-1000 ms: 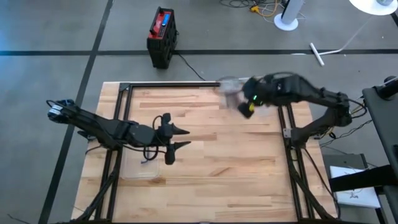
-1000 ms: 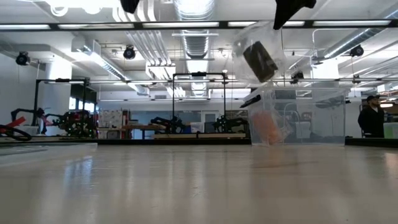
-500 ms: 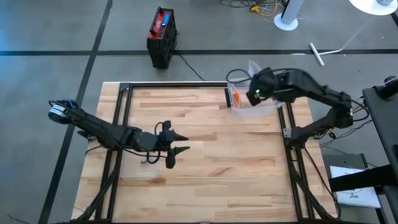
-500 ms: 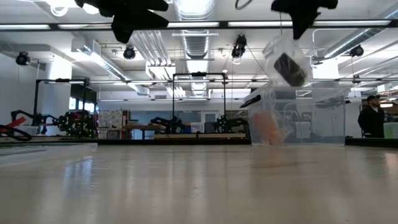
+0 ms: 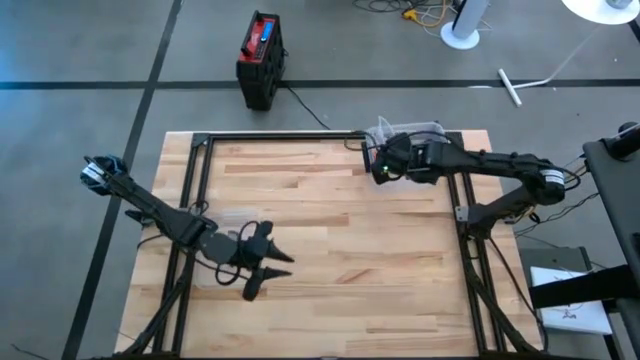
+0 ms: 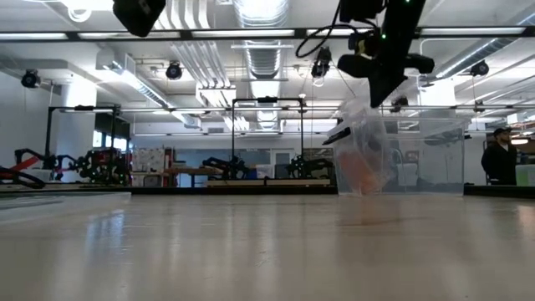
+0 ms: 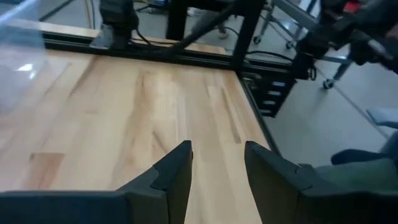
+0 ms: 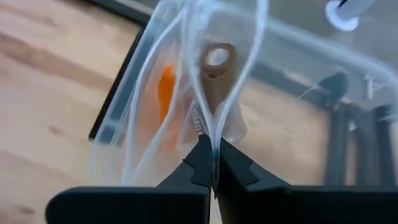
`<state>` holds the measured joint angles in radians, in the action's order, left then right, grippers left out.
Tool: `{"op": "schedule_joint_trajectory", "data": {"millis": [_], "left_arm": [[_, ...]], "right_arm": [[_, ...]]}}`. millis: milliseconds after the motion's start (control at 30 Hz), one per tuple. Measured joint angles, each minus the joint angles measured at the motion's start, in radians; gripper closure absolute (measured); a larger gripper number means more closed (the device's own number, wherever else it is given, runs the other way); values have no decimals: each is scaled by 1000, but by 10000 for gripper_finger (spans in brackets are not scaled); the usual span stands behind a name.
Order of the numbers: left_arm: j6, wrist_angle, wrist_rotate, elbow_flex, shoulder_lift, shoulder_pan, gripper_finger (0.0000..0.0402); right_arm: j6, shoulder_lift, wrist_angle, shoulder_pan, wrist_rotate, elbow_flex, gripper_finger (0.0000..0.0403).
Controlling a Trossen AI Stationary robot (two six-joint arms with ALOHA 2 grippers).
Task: Roll bandage
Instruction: Put the packed rolled brown bandage into the transparent container, then close the transparent container
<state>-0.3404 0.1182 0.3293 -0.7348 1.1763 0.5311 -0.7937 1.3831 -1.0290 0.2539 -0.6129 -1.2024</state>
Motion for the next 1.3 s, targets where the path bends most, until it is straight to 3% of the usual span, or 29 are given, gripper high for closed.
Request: {"op": "schedule_joint_trajectory", "data": {"millis": [167,367,467,867,1000,1133,1300], "left_arm": [[1,12,7,9,0,18,267],[74,103,14,38,0,18,274],[104,137,19,40,0,18,279],[205,238,29,30,0,17,282],[236,232,112,4,-6,14,271],[235,90,187,-52,-37,5,253],[137,-257,192,-141,-64,3,225]], "right_arm": [[-18,40,22,0,113,57,401],[2,59,36,-1,167,86,386],[34,52,38,0,210,72,359],[214,44,23,-6,218,-121,224],[276,43,14,-25,220,-209,202],[336,43,22,-87,219,-266,195],[349,43,99,-244,219,-259,205]]}}
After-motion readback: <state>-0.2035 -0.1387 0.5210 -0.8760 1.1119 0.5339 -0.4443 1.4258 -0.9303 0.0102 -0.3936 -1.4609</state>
